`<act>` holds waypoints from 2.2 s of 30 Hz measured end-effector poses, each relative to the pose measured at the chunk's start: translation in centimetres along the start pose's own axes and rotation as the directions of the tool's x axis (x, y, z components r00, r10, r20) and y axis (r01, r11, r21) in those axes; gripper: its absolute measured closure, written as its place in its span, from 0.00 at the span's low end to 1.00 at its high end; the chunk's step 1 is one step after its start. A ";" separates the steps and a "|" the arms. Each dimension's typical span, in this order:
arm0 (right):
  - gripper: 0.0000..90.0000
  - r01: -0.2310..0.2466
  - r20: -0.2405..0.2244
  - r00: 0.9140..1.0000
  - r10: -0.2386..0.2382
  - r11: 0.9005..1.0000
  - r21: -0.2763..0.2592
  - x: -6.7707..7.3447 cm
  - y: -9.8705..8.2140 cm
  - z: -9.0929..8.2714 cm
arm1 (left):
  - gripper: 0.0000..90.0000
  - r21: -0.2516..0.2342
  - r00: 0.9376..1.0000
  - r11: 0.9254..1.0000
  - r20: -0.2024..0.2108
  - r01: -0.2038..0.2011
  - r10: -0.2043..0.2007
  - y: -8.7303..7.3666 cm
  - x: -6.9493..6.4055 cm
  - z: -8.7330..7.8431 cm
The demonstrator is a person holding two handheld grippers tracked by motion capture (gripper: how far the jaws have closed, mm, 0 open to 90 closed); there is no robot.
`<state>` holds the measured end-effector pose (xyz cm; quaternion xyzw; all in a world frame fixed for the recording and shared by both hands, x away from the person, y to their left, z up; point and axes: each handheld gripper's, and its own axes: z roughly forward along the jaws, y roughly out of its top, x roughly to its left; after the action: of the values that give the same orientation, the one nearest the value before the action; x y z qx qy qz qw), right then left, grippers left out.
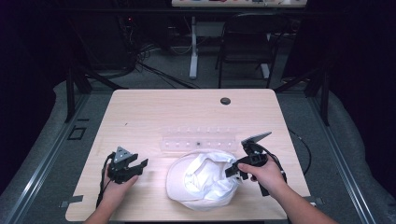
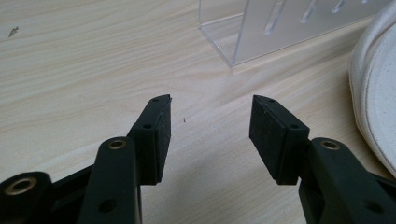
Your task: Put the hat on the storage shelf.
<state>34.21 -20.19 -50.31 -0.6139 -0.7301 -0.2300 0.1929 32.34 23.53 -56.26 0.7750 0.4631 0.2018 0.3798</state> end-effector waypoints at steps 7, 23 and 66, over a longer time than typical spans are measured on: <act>0.57 -0.011 -0.015 1.000 0.011 1.000 -0.004 0.0 0.1 -0.3 | 0.54 -0.004 1.000 1.000 0.000 0.005 -0.005 0.0 0.0 0.0; 0.78 -0.020 -0.024 1.000 0.020 1.000 -0.016 0.9 0.2 -1.2 | 0.54 -0.005 1.000 1.000 -0.004 0.005 -0.005 0.0 0.1 -0.1; 0.90 0.009 0.230 0.973 -0.019 0.999 0.045 6.8 2.1 -3.5 | 0.54 0.002 0.998 0.999 0.030 -0.047 0.047 0.2 -1.2 -0.1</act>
<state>35.13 -16.38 -43.36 -0.6269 -0.7567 -0.1427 0.1185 31.79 22.45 -56.00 0.7890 0.4394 0.1984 0.3809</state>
